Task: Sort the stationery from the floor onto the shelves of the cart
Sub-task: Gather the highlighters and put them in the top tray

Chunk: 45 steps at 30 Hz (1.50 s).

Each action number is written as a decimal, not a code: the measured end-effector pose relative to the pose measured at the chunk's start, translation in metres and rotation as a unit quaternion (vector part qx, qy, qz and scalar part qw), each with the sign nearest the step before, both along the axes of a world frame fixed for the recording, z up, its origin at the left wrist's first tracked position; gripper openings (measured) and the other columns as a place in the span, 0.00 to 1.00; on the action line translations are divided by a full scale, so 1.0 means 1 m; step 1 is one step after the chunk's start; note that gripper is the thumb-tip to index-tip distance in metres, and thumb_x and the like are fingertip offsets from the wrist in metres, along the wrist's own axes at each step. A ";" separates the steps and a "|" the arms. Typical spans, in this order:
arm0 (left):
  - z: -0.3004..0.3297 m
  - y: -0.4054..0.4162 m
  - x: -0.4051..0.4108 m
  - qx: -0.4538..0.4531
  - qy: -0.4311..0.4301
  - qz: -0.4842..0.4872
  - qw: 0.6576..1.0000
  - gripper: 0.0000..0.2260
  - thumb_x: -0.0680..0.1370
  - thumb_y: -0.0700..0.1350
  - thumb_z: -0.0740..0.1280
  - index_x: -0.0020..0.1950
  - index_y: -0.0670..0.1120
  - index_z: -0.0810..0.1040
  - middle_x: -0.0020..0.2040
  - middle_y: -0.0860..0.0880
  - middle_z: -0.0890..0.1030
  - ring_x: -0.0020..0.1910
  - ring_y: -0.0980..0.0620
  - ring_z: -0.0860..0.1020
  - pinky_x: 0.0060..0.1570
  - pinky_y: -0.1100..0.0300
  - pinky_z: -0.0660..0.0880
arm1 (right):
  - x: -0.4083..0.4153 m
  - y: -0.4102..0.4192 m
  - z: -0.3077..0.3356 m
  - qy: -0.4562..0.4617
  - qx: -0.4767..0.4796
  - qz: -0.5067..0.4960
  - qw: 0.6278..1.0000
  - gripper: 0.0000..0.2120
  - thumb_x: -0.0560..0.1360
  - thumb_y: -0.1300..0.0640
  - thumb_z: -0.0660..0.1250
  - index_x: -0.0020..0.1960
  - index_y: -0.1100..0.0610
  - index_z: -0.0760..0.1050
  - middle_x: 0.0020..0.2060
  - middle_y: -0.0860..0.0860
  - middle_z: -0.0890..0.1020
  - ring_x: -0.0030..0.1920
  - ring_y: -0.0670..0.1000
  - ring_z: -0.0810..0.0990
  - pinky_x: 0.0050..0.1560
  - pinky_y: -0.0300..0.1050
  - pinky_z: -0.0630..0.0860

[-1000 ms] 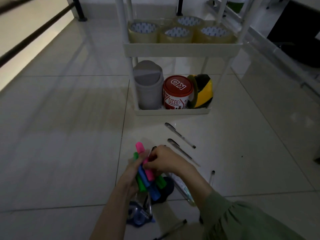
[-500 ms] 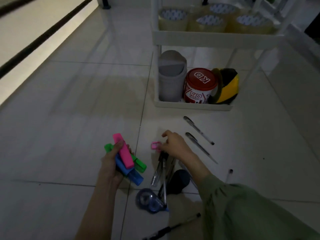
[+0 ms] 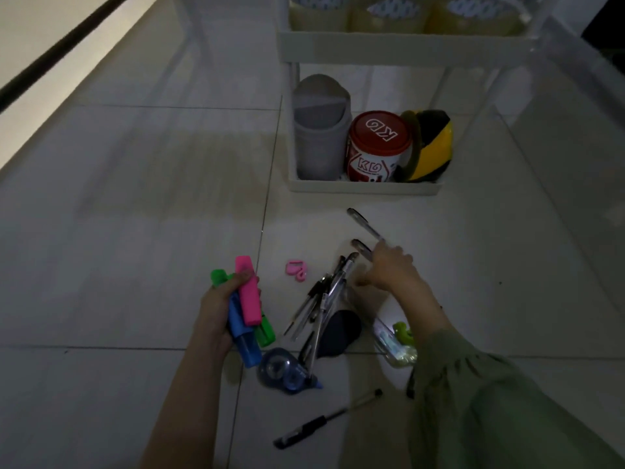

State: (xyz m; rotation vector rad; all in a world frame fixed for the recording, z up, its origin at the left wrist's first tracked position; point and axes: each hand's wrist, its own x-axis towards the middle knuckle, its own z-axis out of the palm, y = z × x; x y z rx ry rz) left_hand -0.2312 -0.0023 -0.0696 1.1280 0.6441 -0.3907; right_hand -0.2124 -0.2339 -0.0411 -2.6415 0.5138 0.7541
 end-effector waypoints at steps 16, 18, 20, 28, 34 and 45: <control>0.005 -0.072 0.008 -0.010 -0.002 -0.131 0.991 0.15 0.75 0.41 0.66 0.59 0.37 0.71 0.39 0.46 0.77 0.22 0.57 0.77 0.22 0.67 0.74 | -0.048 -0.048 -0.007 0.180 0.073 -0.096 0.976 0.26 0.71 0.52 0.73 0.61 0.66 0.71 0.38 0.58 0.79 0.42 0.56 0.83 0.56 0.52 0.79; 0.004 -0.072 0.006 -0.003 0.004 -0.132 0.991 0.16 0.74 0.42 0.67 0.60 0.37 0.71 0.39 0.46 0.77 0.22 0.57 0.77 0.22 0.67 0.73 | -0.049 -0.046 -0.002 0.153 0.072 -0.090 0.981 0.25 0.72 0.51 0.71 0.62 0.65 0.70 0.51 0.60 0.79 0.53 0.59 0.81 0.58 0.53 0.78; 0.004 -0.072 0.005 -0.003 0.008 -0.135 0.991 0.15 0.74 0.42 0.67 0.57 0.37 0.72 0.39 0.45 0.77 0.21 0.57 0.77 0.22 0.67 0.73 | -0.046 -0.042 0.008 0.125 0.072 -0.075 0.987 0.24 0.74 0.49 0.67 0.63 0.64 0.69 0.58 0.60 0.77 0.55 0.58 0.79 0.59 0.51 0.77; 0.030 -0.090 0.014 -0.096 -0.037 -0.092 0.990 0.05 0.76 0.42 0.64 0.45 0.40 0.75 0.27 0.51 0.81 0.23 0.57 0.78 0.24 0.68 0.75 | -0.021 -0.003 0.044 -0.018 0.283 -0.120 0.952 0.32 0.76 0.42 0.62 0.71 0.61 0.62 0.63 0.58 0.72 0.51 0.54 0.74 0.47 0.49 0.77; 0.037 -0.087 0.022 -0.029 -0.099 -0.070 0.992 0.01 0.75 0.38 0.65 0.45 0.41 0.74 0.37 0.46 0.78 0.27 0.55 0.78 0.26 0.66 0.77 | -0.037 0.008 0.023 -0.046 0.380 -0.191 0.904 0.30 0.77 0.42 0.58 0.65 0.67 0.68 0.44 0.58 0.77 0.43 0.55 0.77 0.45 0.46 0.75; 0.028 -0.085 0.017 0.028 -0.080 -0.055 0.995 0.05 0.73 0.38 0.67 0.45 0.41 0.72 0.38 0.44 0.77 0.29 0.51 0.79 0.30 0.60 0.78 | -0.030 0.039 0.002 -0.067 0.411 -0.198 0.887 0.22 0.81 0.44 0.52 0.54 0.62 0.73 0.44 0.56 0.78 0.47 0.53 0.77 0.61 0.52 0.73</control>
